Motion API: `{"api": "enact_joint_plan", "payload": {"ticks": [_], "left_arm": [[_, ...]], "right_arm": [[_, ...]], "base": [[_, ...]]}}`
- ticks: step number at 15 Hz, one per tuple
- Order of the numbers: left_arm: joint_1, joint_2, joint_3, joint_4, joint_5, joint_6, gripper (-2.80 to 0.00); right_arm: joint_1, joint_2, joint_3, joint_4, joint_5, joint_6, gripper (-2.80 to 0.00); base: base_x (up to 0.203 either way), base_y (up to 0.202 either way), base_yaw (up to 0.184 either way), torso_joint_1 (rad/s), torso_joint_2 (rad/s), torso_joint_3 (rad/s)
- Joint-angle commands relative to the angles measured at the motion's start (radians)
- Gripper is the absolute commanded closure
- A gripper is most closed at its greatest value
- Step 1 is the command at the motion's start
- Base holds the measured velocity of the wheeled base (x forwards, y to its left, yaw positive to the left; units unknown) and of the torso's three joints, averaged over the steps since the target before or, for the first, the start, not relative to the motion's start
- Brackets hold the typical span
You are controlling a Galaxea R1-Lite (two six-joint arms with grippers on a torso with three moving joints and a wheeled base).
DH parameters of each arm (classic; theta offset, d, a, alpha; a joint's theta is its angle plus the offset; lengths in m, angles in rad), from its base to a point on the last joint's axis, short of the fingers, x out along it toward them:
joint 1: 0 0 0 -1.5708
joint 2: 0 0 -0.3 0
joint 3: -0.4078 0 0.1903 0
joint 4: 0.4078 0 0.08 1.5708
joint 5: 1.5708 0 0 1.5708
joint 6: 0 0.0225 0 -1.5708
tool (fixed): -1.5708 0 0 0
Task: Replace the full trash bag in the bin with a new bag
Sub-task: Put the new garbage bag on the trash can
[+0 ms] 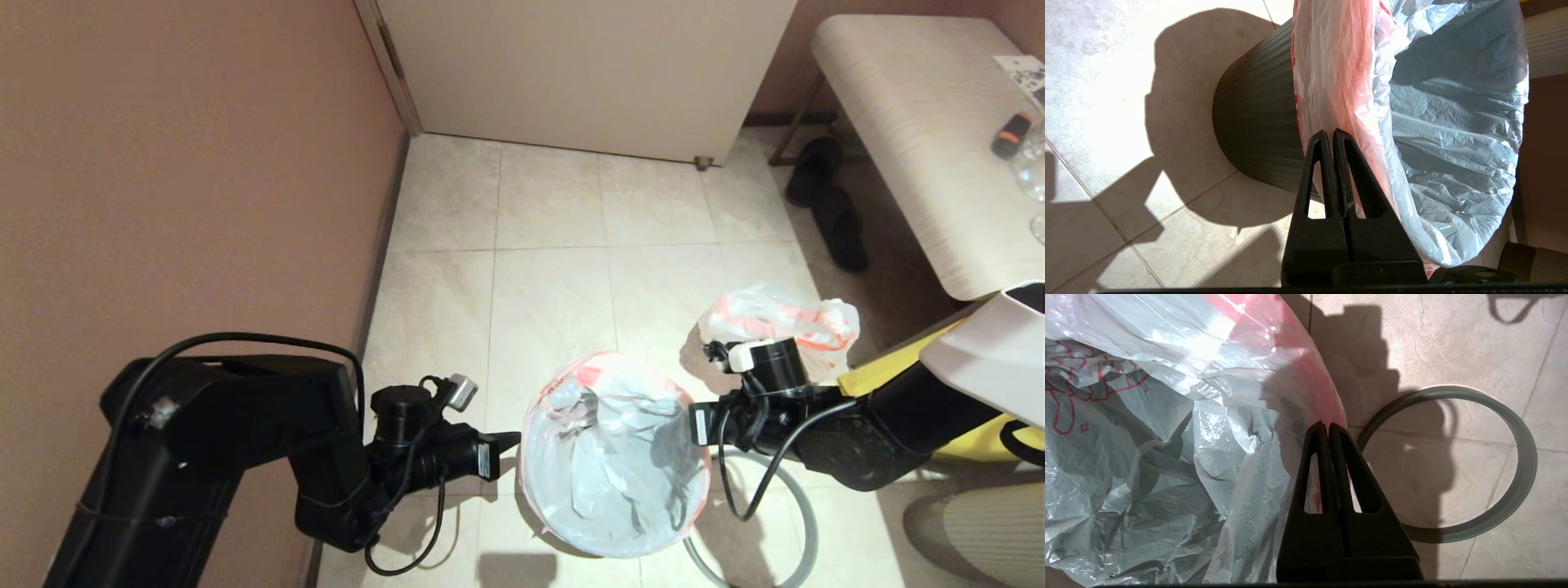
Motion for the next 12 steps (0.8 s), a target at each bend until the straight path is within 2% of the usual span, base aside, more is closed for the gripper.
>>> {"api": "enact_joint_plan", "payload": {"ticks": [1,12], "left_arm": [[0.000,0.001,0.000,-0.007,-0.003,-0.001,0.00],[-0.002,0.001,0.000,-0.007,-0.003,-0.001,0.00]], "right_arm": [[-0.002,0.020,0.002,-0.005,-0.002,0.003,0.00],[-0.015,0.106,-0.002,-0.039,0.000,0.001,0.00]], "base": [[0.000,0.000,0.000,0.000,0.00,0.000],[0.000,0.000,0.000,0.000,0.00,0.000]]}}
